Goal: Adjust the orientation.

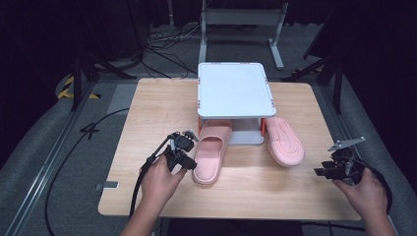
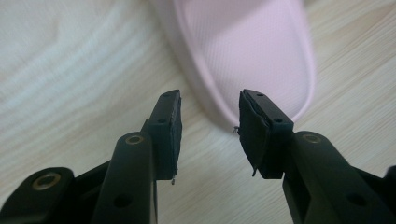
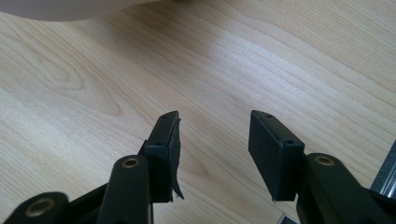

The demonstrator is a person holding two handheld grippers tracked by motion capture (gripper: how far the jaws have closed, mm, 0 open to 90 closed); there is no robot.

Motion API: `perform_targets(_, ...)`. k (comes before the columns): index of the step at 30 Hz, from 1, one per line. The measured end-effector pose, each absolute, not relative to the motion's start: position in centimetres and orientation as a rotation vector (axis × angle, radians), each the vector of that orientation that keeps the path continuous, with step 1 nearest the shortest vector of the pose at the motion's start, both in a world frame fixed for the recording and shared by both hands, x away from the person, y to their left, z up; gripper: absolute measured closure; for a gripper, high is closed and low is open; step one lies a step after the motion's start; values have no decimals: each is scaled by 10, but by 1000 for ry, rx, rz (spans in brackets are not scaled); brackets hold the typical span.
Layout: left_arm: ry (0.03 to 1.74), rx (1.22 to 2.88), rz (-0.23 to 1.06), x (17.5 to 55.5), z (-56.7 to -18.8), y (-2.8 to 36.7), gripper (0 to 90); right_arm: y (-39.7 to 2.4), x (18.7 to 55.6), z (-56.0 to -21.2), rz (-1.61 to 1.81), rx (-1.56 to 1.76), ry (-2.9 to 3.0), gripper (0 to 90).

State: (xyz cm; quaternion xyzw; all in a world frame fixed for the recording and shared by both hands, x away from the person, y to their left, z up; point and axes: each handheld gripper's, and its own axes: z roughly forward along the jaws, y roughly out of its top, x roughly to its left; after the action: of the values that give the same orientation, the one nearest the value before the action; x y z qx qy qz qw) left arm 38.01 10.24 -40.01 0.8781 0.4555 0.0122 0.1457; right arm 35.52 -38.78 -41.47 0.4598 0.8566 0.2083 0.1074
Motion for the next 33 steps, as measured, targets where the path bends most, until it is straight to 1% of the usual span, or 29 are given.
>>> perform_targets(1, 1322, 2546, 20, 380, -405, 103, 592, -388, 355, -414, 616, 1355, 2519, 538)
perform_targets(2, 1321, 2571, 31, 381, -409, 104, 599, -389, 355, -414, 616, 1358, 2518, 538)
perform_targets(5, 1367, 2589, 75, 385, -415, 108, 622, -391, 354, -414, 623, 1362, 2513, 537)
perform_targets(7, 1386, 2588, 81, 387, -417, 108, 638, -392, 354, -413, 623, 1364, 2511, 537)
perform_targets(9, 1384, 2605, 23, 388, -426, 106, 668, -392, 354, -413, 626, 1365, 2511, 537)
perform_targets(10, 1384, 2605, 23, 388, -426, 106, 686, -392, 354, -413, 626, 1365, 2511, 537)
perform_targets(11, 1363, 2616, -19, 388, -429, 103, 718, -391, 354, -414, 620, 1361, 2515, 537)
perform_targets(13, 1348, 2629, -27, 387, -430, 99, 729, -391, 354, -414, 616, 1361, 2517, 537)
perform_targets(15, 1328, 2651, -29, 385, -431, 95, 773, -390, 353, -414, 619, 1357, 2516, 537)
perform_targets(16, 1314, 2648, -42, 385, -430, 93, 780, -390, 353, -413, 619, 1355, 2516, 536)
perform_targets(19, 1264, 2637, -96, 381, -432, 84, 776, -391, 353, -413, 621, 1358, 2514, 536)
perform_targets(23, 1229, 2656, -84, 378, -432, 74, 758, -390, 354, -414, 617, 1358, 2517, 535)
perform_targets(27, 1208, 2678, -126, 373, -425, 74, 747, -391, 353, -414, 619, 1359, 2515, 535)
perform_targets(30, 1148, 2688, -178, 361, -416, 66, 790, -392, 353, -413, 626, 1364, 2510, 535)
perform_targets(32, 1086, 2706, -253, 353, -415, 58, 792, -393, 353, -413, 622, 1365, 2512, 535)
perform_targets(33, 1076, 2709, -263, 350, -415, 55, 787, -392, 353, -414, 621, 1366, 2513, 535)
